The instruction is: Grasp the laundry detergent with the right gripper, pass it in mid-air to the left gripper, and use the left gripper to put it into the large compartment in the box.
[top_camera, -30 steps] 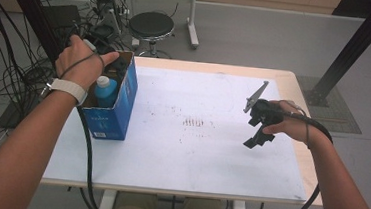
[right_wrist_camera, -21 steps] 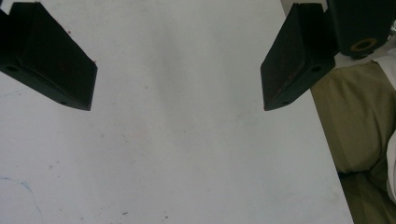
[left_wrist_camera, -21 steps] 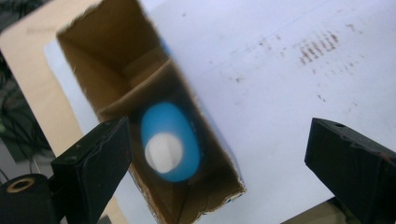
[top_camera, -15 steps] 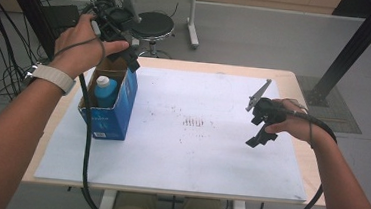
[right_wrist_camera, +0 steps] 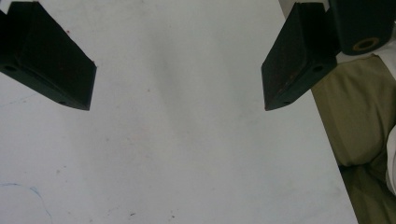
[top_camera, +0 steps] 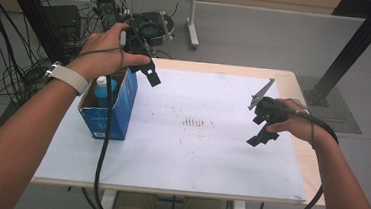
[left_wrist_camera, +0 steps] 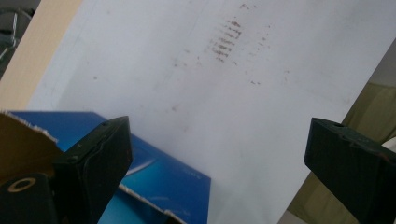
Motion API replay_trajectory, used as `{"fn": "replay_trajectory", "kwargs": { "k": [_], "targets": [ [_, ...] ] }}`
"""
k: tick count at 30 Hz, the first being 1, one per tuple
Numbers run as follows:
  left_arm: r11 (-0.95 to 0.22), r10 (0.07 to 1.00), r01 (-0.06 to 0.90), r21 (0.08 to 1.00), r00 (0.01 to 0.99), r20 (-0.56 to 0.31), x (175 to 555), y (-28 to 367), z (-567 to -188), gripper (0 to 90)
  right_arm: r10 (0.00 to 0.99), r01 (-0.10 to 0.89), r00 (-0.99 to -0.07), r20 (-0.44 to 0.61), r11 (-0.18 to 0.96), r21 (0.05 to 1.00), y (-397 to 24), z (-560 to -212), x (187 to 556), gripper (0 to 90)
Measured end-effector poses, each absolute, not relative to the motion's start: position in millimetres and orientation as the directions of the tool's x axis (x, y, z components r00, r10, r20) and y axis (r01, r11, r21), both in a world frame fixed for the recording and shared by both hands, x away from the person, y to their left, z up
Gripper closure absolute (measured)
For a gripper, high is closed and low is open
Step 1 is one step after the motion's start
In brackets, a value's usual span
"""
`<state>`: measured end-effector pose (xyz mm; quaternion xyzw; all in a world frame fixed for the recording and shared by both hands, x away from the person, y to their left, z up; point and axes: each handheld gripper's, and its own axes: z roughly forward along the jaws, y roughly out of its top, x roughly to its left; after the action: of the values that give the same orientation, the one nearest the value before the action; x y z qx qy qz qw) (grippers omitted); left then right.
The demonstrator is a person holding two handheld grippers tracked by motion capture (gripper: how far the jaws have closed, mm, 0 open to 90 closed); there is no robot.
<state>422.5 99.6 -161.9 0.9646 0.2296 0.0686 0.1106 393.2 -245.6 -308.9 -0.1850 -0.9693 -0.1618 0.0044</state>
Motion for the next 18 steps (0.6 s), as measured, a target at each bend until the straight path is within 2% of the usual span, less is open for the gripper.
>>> {"fn": "replay_trajectory", "kwargs": {
  "k": [7,18],
  "targets": [
    [-0.915,0.376,0.351,0.200,0.921,0.105,422.2,77.5,-179.1,9.0,0.372,0.374,-0.926,0.069,0.874,0.311,-249.2,-308.9,392.2,10.2],
    [-0.943,0.314,0.295,0.153,0.943,0.114,424.4,52.7,-198.0,8.8,0.384,0.383,-0.922,0.060,0.871,0.307,-254.6,-305.3,388.3,10.0]
  ]
}}
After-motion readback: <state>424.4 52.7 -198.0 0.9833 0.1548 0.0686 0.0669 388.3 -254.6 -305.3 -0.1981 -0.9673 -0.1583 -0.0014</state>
